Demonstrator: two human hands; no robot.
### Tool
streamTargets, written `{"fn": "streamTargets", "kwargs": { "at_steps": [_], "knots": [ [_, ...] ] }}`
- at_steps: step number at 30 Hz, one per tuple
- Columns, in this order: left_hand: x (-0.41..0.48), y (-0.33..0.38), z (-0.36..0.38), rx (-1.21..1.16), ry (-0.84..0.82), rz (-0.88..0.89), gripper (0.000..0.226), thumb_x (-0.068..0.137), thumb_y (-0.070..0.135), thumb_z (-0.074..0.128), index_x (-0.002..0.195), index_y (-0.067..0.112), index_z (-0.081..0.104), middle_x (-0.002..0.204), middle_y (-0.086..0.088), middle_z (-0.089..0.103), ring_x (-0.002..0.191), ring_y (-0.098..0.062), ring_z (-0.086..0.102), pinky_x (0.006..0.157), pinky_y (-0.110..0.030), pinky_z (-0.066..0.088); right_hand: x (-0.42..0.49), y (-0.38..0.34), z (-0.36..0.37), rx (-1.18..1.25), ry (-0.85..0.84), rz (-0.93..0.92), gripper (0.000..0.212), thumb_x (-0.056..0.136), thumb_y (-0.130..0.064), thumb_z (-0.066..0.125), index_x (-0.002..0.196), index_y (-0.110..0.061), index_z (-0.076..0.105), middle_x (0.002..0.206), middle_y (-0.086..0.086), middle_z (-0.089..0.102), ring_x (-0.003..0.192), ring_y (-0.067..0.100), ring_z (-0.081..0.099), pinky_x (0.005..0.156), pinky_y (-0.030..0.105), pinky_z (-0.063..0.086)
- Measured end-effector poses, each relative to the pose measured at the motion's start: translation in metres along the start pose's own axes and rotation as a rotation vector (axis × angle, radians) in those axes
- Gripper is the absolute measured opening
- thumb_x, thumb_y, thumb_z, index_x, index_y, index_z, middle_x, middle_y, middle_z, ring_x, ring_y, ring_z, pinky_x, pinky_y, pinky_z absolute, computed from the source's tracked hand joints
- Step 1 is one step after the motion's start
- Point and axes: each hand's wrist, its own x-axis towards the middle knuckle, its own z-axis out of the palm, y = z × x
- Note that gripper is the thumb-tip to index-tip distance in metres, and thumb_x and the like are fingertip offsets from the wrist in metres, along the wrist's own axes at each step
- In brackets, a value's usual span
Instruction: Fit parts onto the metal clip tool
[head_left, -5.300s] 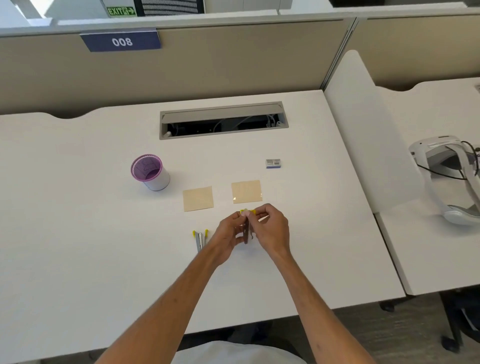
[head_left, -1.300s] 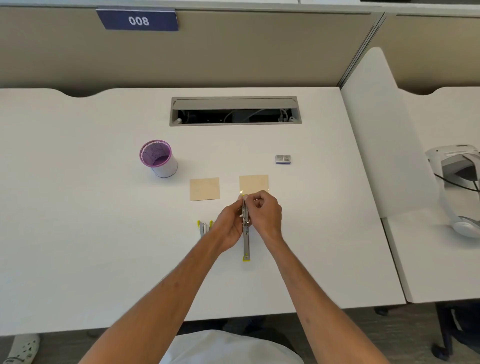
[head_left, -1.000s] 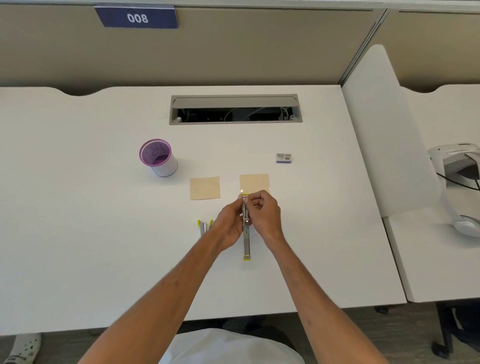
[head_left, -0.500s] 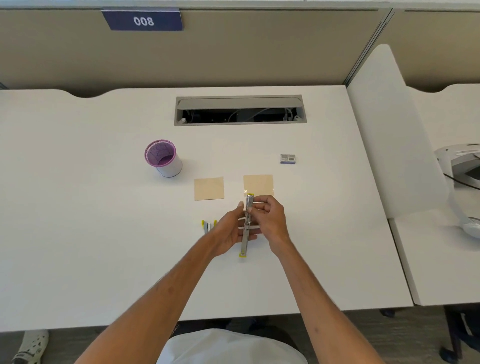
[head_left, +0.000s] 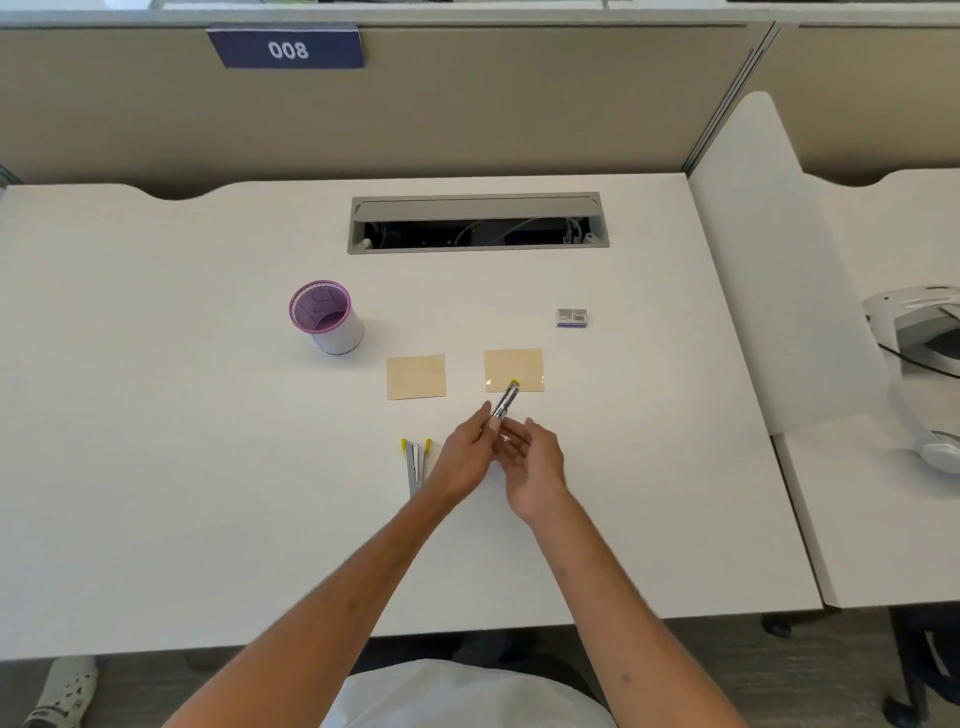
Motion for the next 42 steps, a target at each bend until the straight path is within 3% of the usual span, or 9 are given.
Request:
{"fn": "streamTargets", "kwargs": {
  "at_steps": [5,11,16,20,25,29,32,38,42],
  "knots": [
    [-0.009,-0.001,0.007,0.952,0.11,0.324,0.07,0.11,0.013,0.045,0.175,0.015,0.018,0.128,-0.01,0.056,0.116,-0.032,0.057,0.093,-0.041,0.042,-0.002,-0.001,-0.005,0.28,-0.092,0.19,0.033,0.113,-0.016,0.043,0.104,-0.001,0.071,0.095,0.012,0.074,0.089,0.023,0.068,0.083,0.031,0.053],
    [-0.019,-0.003,0.01,1.255,0.164,0.489,0.072,0.106,0.009,0.044,0.173,0.008,0.02,0.127,-0.006,0.06,0.109,-0.027,0.06,0.087,-0.04,0.048,0.002,0.002,-0.015,0.355,-0.108,0.242,0.035,0.113,-0.009,0.04,0.107,0.002,0.072,0.097,0.017,0.08,0.104,0.028,0.071,0.097,0.036,0.056],
    [-0.013,-0.008,0.006,0.739,0.148,0.236,0.057,0.112,0.014,0.043,0.169,0.013,0.032,0.125,-0.011,0.069,0.114,-0.035,0.064,0.084,-0.042,0.045,0.012,0.003,-0.017,0.019,0.013,0.032,0.026,0.111,-0.007,0.047,0.108,0.002,0.071,0.111,0.017,0.073,0.097,0.023,0.072,0.096,0.032,0.055],
    [-0.009,-0.009,-0.001,0.227,0.098,0.02,0.027,0.118,0.027,0.04,0.138,0.018,0.054,0.092,-0.002,0.077,0.086,-0.027,0.067,0.078,-0.039,0.05,0.011,-0.004,-0.018,-0.238,0.051,-0.129,0.019,0.106,-0.015,0.061,0.119,-0.011,0.074,0.135,0.003,0.072,0.127,0.012,0.066,0.11,0.027,0.04],
    [-0.017,-0.009,-0.006,-0.142,-0.018,-0.157,0.052,0.095,0.045,0.036,0.125,0.008,0.056,0.098,-0.011,0.084,0.078,-0.023,0.063,0.066,-0.035,0.045,0.009,-0.015,-0.024,-0.255,0.058,-0.192,0.024,0.108,-0.02,0.06,0.126,-0.012,0.075,0.14,-0.001,0.07,0.134,0.009,0.061,0.113,0.025,0.039],
    [-0.023,-0.013,-0.006,-0.146,-0.04,-0.217,0.045,0.087,0.027,0.059,0.126,0.005,0.055,0.102,-0.009,0.085,0.077,-0.023,0.064,0.062,-0.033,0.046,0.005,-0.022,-0.034,-0.258,0.072,-0.197,0.019,0.107,-0.016,0.057,0.109,-0.017,0.076,0.124,-0.005,0.074,0.128,0.011,0.065,0.088,0.018,0.046],
    [-0.023,-0.019,-0.004,-0.056,-0.035,-0.209,0.048,0.081,0.022,0.074,0.124,0.007,0.056,0.111,-0.013,0.083,0.077,-0.023,0.065,0.069,-0.036,0.048,0.005,-0.023,-0.044,-0.36,0.104,-0.268,0.02,0.105,-0.013,0.057,0.108,-0.015,0.077,0.126,0.001,0.076,0.123,0.015,0.069,0.087,0.024,0.048],
    [-0.02,-0.033,0.006,0.324,-0.014,0.03,0.02,0.1,0.013,0.073,0.119,0.009,0.069,0.116,-0.01,0.068,0.093,-0.025,0.072,0.085,-0.036,0.056,0.009,-0.02,-0.074,-1.243,-0.111,-0.914,0.057,0.097,0.01,0.056,0.14,-0.026,0.066,0.137,-0.011,0.065,0.124,0.007,0.062,0.103,0.023,0.049],
    [-0.017,-0.036,0.014,0.454,0.001,0.17,0.019,0.103,0.015,0.073,0.121,0.011,0.076,0.11,-0.006,0.06,0.096,-0.029,0.065,0.085,-0.035,0.048,0.017,-0.027,-0.088,-1.594,-0.245,-1.053,0.033,0.098,0.001,0.066,0.121,-0.02,0.077,0.125,-0.011,0.066,0.118,0.015,0.064,0.092,0.035,0.058]
  ]
}}
